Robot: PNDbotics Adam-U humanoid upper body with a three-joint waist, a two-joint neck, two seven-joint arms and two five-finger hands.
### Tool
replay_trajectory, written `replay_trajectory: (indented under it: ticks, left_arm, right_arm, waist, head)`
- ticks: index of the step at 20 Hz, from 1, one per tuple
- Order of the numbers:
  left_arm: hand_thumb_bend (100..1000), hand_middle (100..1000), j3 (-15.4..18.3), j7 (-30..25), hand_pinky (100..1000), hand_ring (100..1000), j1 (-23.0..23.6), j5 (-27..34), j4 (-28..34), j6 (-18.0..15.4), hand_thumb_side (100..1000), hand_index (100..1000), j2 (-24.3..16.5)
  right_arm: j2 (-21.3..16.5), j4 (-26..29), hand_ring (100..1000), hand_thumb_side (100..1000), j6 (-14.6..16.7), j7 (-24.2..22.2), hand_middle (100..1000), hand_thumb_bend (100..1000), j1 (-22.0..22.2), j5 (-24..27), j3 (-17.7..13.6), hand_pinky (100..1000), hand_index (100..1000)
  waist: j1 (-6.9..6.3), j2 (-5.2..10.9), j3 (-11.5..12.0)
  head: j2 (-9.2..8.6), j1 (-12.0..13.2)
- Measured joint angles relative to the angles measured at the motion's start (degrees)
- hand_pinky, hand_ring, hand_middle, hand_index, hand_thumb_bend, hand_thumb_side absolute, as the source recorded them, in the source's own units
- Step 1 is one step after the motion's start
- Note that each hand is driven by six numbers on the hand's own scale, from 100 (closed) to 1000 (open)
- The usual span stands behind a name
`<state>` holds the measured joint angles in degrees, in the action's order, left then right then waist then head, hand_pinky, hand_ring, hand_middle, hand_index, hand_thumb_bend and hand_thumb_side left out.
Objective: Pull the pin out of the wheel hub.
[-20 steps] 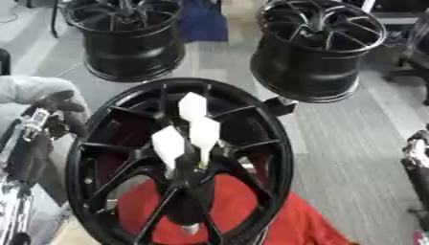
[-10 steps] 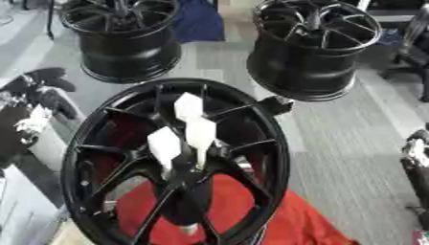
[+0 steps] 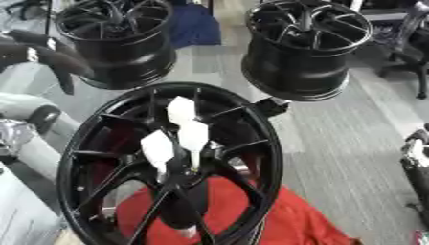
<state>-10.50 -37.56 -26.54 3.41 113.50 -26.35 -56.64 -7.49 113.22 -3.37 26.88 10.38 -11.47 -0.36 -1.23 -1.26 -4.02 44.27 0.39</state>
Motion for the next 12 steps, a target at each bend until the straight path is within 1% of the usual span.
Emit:
replay_trajectory:
  ticks: [1,2,3,4,6,9,11,12]
  left_arm:
    - [100,771,-2.1,-0.6,652,603,-1.6,-1.1,0.2,0.6,279,867,-1.0]
    - [100,771,-4.2,-1.2,652,604,-3.3,-2.3,0.2,1.2,313,868,-1.7]
    - [100,771,-6.2,-1.6,655,606,-4.6,-3.5,0.1,1.6,325,871,-2.0]
    - [124,772,-8.2,-1.8,657,609,-5.8,-5.0,-0.2,1.8,338,872,-2.0]
    - [210,780,-12.1,-1.7,656,611,-7.6,-8.8,-1.6,1.7,361,878,-2.0]
    - [263,786,-17.1,-0.3,654,610,-9.8,-15.5,-5.6,0.3,372,876,-0.3]
    - [338,797,-19.4,0.9,656,611,-11.1,-19.2,-8.8,-0.9,390,880,1.4]
    - [354,800,-20.2,1.5,656,611,-11.8,-20.9,-10.3,-1.5,394,881,2.3]
  right_arm:
    - [-0.1,0.0,588,476,0.0,0.0,598,100,0.0,0.0,0.0,524,798]
    - [-0.3,0.0,588,478,-0.1,-0.1,598,100,0.0,0.0,0.0,524,798]
    - [-0.4,0.0,588,478,-0.1,-0.2,598,100,0.0,0.0,0.1,524,798]
    - [-0.4,0.0,588,478,-0.1,-0.2,598,100,0.1,0.0,0.1,524,798]
    - [-0.5,0.0,588,479,0.0,-0.3,598,100,0.1,0.0,0.2,524,798]
    - [-0.6,0.0,588,479,0.1,-0.4,598,100,0.1,0.0,0.4,523,798]
    - [-0.6,0.0,588,480,0.1,-0.4,598,100,0.1,0.0,0.4,523,798]
    - [-0.7,0.0,588,480,0.1,-0.4,598,100,0.1,0.0,0.4,523,798]
  waist:
    - [-0.11,0.08,-0.2]
    - [-0.20,0.17,-0.4]
    - [-0.29,0.21,-0.6]
    - [-0.40,0.21,-0.6]
    - [-0.51,0.22,-0.8]
    - [-0.50,0.22,-0.8]
    - [-0.49,0.22,-0.8]
    - [-0.48,0.22,-0.9]
  head:
    - [0.00,0.1]
    - [0.00,0.2]
    - [0.00,0.2]
    - [0.00,0.2]
    - [0.00,0.2]
    - [0.00,0.2]
    - [0.00,0.2]
    - [0.00,0.2]
